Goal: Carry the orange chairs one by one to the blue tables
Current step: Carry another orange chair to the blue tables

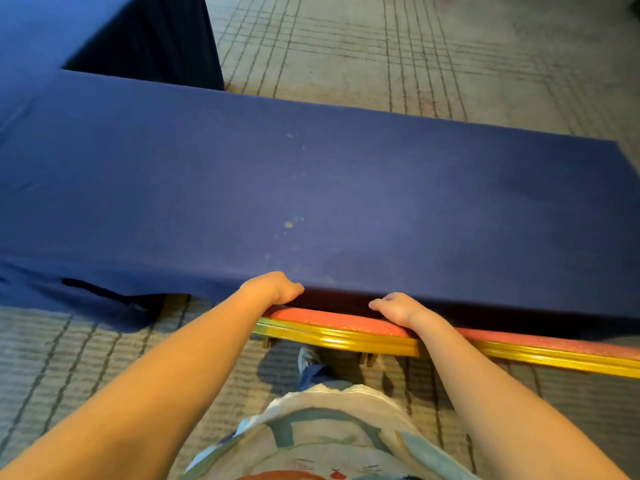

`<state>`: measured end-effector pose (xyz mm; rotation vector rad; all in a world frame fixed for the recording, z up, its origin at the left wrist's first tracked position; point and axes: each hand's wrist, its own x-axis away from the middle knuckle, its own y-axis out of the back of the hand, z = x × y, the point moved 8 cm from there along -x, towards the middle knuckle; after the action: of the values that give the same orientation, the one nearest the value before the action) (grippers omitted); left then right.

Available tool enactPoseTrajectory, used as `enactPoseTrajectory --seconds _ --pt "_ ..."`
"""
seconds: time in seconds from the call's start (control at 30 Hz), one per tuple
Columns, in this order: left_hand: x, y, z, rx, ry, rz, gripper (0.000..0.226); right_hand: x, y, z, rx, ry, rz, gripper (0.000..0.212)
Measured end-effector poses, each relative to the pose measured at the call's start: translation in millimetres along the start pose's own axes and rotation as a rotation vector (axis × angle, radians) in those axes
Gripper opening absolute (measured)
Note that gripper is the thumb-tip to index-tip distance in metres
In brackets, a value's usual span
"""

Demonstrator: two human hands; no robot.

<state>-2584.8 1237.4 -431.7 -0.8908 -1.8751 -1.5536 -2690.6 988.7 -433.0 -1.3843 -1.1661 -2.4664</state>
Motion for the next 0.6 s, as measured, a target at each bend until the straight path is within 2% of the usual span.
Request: enactPoseTrajectory --seconds 0.07,0.13,0.27,0.33,0.43,0.6 --pt "18.8 7.1 -19.2 0.047 -0.099 -0.07 0.056 22.6 4.7 11.2 -0.02 0.046 -0.076 0.041" --pt "42.5 13.0 -34.6 0.113 -0.198 -0.139 0.041 48.6 11.5 16.4 -0.041 0.074 -0.196 0.041" --pt "99.8 16.5 -52.3 0.286 -0.378 -0.276 0.033 106.6 10.0 14.0 -0.07 0.13 -0.425 0.03" --pt "126.9 11.2 -55.5 0.33 -0.443 -0.313 0.016 135.1 4.3 9.1 -0.104 0.166 -0.525 0.03" --pt "161.9 -0.6 -55.6 0.337 -0.489 -0.388 0.035 167.8 -5.1 -7.5 -0.218 0.212 -0.628 0.037" --pt "218.9 -22.0 -61.7 0.381 -0.594 -0.561 0.034 208.5 -30.7 -56.6 -0.349 0.171 -0.645 0.047"
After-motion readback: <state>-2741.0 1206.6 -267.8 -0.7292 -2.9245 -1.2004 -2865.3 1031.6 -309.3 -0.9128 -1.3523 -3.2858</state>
